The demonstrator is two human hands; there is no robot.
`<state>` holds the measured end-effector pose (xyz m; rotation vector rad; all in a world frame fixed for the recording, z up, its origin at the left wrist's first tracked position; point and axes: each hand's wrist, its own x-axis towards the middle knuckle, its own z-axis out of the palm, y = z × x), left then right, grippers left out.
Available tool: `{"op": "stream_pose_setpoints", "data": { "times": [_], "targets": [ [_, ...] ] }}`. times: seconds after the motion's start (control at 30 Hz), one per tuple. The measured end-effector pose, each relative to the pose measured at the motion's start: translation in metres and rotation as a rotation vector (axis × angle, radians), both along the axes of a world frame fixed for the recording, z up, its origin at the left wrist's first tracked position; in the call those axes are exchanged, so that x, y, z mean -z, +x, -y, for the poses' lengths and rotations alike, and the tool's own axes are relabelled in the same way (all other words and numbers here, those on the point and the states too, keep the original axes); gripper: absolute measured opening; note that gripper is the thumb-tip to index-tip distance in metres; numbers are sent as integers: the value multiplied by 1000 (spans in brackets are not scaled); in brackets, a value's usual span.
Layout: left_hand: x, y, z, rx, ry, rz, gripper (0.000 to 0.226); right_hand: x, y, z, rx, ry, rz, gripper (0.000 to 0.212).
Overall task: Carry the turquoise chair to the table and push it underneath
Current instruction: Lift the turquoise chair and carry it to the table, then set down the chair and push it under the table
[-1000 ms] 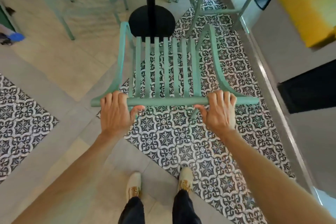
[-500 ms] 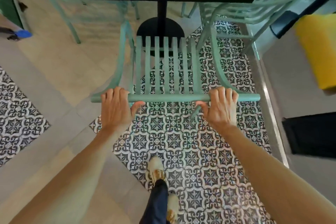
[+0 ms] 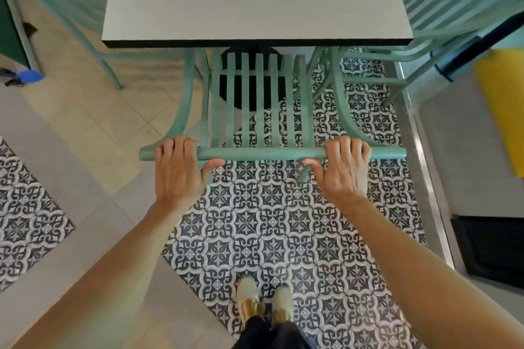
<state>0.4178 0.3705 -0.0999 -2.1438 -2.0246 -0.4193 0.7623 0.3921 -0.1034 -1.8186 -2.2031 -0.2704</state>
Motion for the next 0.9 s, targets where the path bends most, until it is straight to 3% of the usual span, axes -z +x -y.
{"op": "stream_pose_setpoints", "data": {
  "times": [0.33, 0.53, 0.9],
  "targets": [
    [-1, 30, -50, -39, 58, -3, 78, 5, 31, -74, -68, 18, 13, 73],
    [-1, 39, -49, -36, 114, -5, 77, 11, 40, -77, -83, 52, 12, 74],
    [1, 36, -49, -58, 17, 6, 63, -8, 36, -70, -90, -36, -17, 63]
  ]
}}
